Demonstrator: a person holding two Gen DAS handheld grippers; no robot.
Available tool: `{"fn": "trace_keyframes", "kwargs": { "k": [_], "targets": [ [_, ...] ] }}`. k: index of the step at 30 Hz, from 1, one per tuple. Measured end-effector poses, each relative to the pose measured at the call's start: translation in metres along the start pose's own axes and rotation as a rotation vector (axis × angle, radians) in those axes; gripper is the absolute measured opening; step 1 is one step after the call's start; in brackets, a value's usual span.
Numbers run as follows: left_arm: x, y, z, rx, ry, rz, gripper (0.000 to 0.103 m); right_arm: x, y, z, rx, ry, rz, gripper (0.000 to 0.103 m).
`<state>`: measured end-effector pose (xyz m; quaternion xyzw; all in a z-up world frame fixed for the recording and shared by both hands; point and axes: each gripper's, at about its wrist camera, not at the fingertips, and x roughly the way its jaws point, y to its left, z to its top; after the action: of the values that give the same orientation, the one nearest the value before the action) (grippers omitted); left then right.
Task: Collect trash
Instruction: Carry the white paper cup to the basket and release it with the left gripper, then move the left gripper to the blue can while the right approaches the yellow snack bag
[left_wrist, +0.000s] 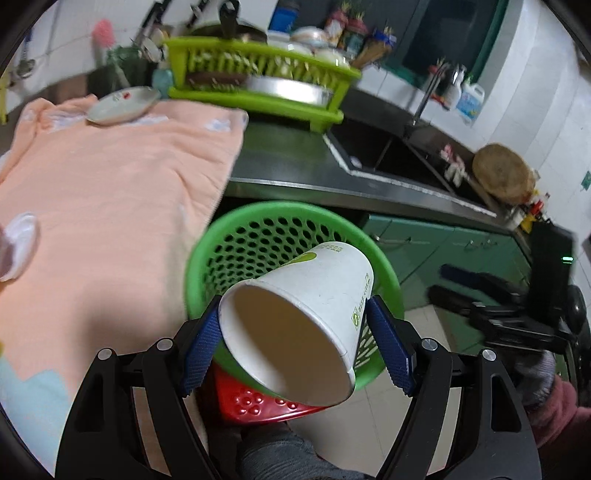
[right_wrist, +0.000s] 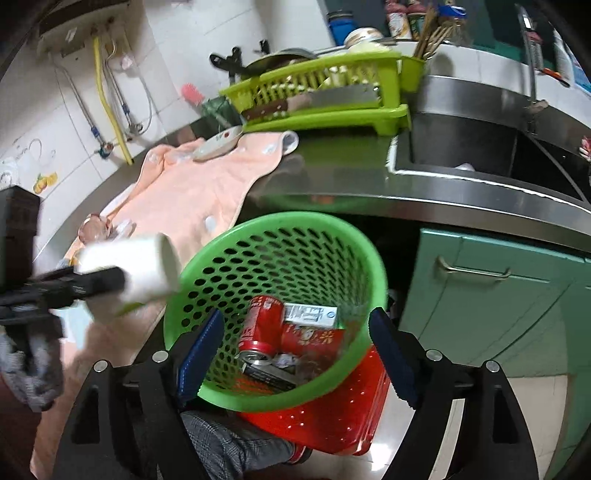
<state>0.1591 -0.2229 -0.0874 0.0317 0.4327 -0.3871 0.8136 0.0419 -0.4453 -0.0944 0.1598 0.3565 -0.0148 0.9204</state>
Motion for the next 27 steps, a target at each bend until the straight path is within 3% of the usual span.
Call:
{"fn": "trace_keyframes", "kwargs": {
  "k": [8, 18, 27],
  "targets": [
    [0.083, -0.005, 0.019, -0.076, 0.165, 0.033, 0.076, 0.000, -0.028, -0.008, 0.047, 0.001, 0.002, 0.078],
    [0.169, -0.012, 0.030, -0.069, 0.326, 0.117, 0.077, 0.013, -0.047, -0.018, 0.101, 0.030, 0.017, 0.079],
    [0.200, -0.011, 0.035, -0.110, 0.342, 0.091, 0.078, 0.020, -0.054, -0.020, 0.122, 0.043, 0.016, 0.078]
  ]
}}
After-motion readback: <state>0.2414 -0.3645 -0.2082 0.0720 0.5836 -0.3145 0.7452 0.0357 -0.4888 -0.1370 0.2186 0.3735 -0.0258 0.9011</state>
